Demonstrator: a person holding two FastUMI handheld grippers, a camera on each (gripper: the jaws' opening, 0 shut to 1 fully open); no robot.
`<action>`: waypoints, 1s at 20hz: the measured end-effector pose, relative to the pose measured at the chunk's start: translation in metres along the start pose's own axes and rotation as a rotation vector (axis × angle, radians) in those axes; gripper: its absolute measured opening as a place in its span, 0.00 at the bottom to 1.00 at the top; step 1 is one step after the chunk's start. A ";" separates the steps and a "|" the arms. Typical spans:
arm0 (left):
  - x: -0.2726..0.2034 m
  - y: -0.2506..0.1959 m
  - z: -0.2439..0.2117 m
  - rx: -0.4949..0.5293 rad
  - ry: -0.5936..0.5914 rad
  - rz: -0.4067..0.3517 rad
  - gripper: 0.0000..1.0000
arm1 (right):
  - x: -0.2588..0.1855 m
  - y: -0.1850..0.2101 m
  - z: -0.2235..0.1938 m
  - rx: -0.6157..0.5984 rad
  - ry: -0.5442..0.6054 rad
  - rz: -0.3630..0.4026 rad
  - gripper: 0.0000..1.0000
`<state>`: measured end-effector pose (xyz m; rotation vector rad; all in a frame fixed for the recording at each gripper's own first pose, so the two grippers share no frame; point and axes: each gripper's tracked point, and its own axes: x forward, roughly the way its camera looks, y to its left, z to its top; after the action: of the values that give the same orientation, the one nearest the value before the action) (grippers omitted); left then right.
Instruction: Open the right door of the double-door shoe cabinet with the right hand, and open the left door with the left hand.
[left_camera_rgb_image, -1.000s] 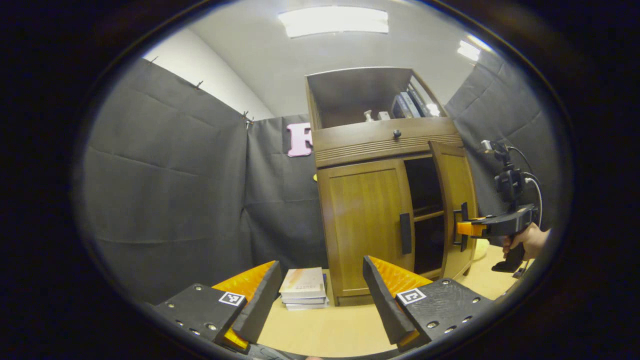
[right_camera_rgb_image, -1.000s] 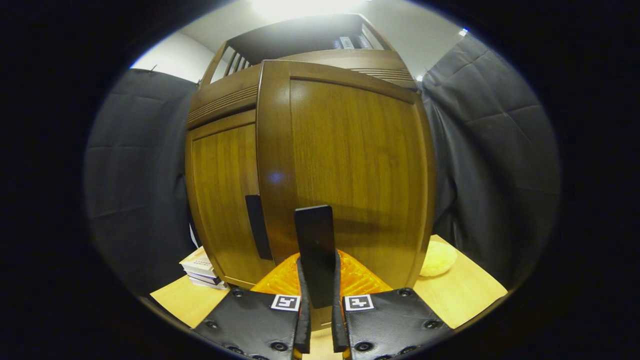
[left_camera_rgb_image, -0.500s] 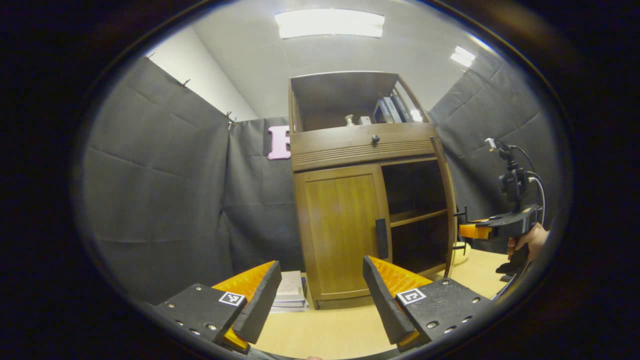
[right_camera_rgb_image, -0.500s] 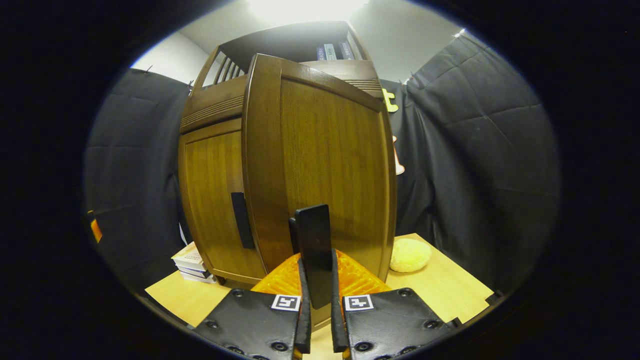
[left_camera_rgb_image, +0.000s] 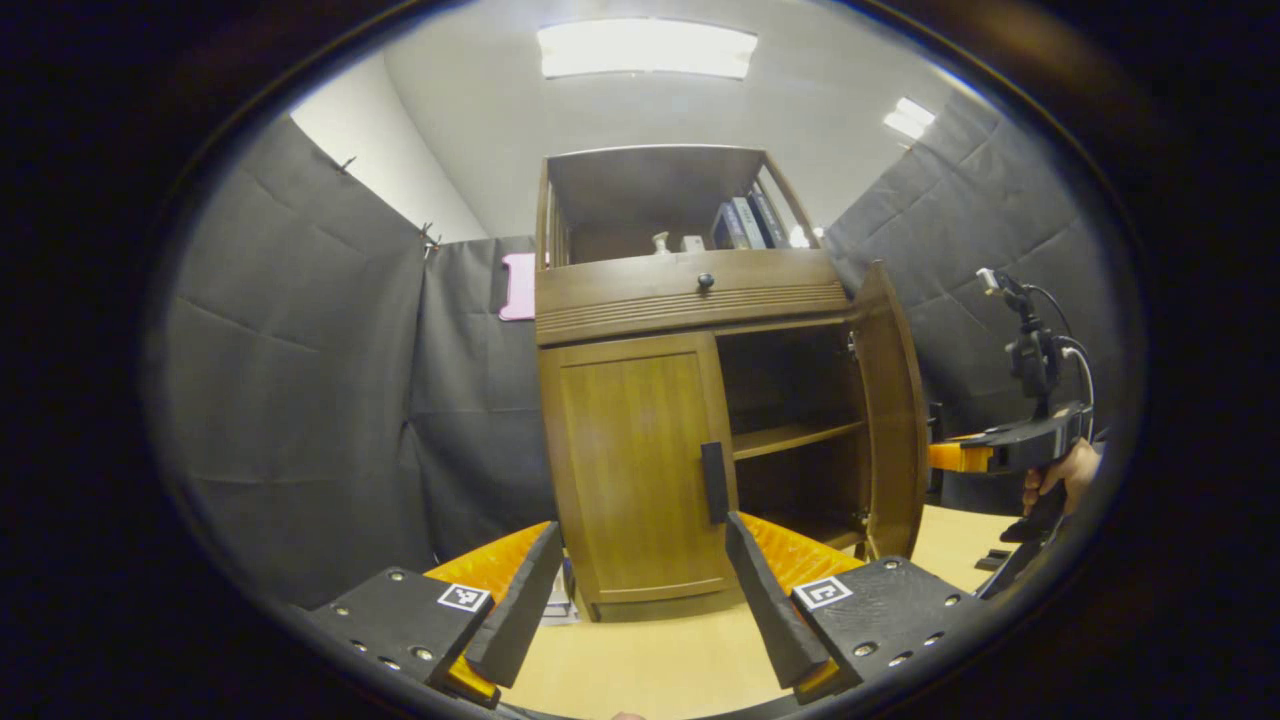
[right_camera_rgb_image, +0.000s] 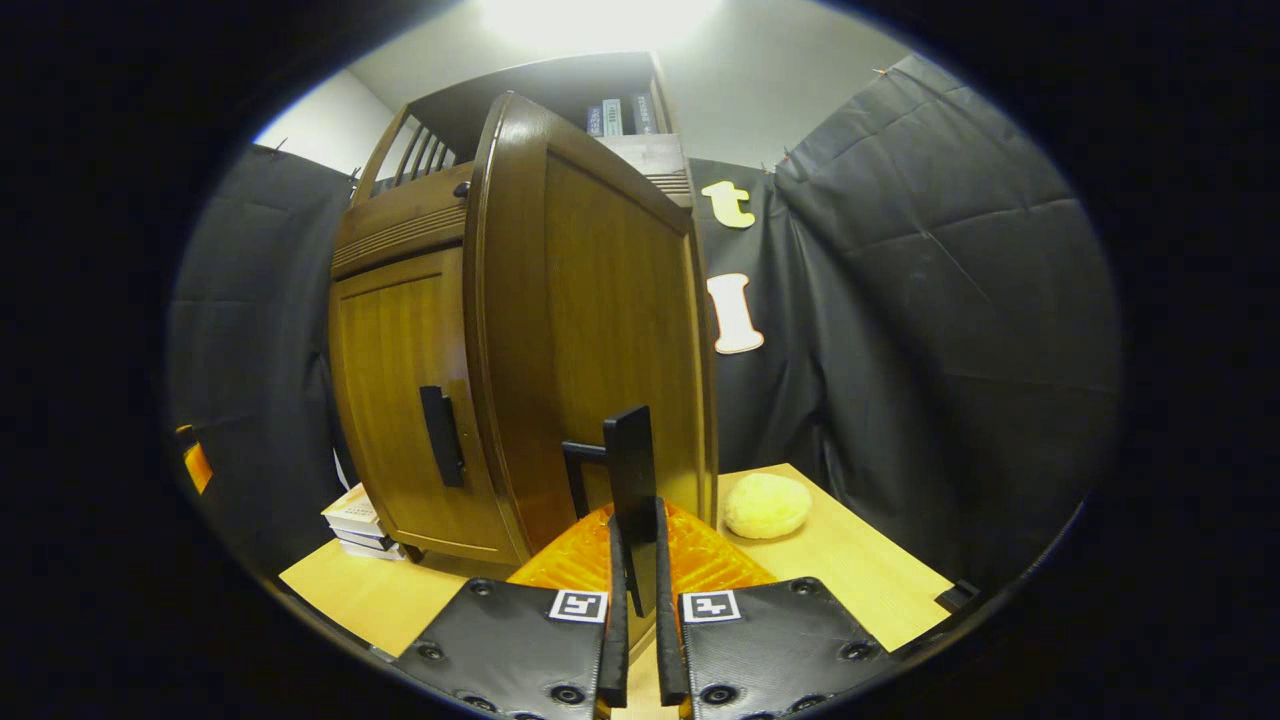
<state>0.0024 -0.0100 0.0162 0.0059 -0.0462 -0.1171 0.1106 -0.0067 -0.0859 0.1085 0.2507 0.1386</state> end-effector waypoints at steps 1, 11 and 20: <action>0.000 0.000 0.001 -0.003 -0.001 -0.010 0.96 | -0.001 -0.007 -0.001 -0.003 0.003 -0.009 0.11; 0.015 -0.011 -0.011 -0.009 0.012 -0.068 0.96 | -0.004 -0.065 0.002 -0.042 0.007 -0.110 0.09; 0.033 -0.028 -0.012 -0.014 0.004 -0.123 0.96 | -0.028 -0.102 0.011 -0.051 -0.012 -0.177 0.00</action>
<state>0.0321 -0.0413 0.0050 -0.0049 -0.0411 -0.2403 0.0987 -0.1119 -0.0815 0.0358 0.2434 -0.0319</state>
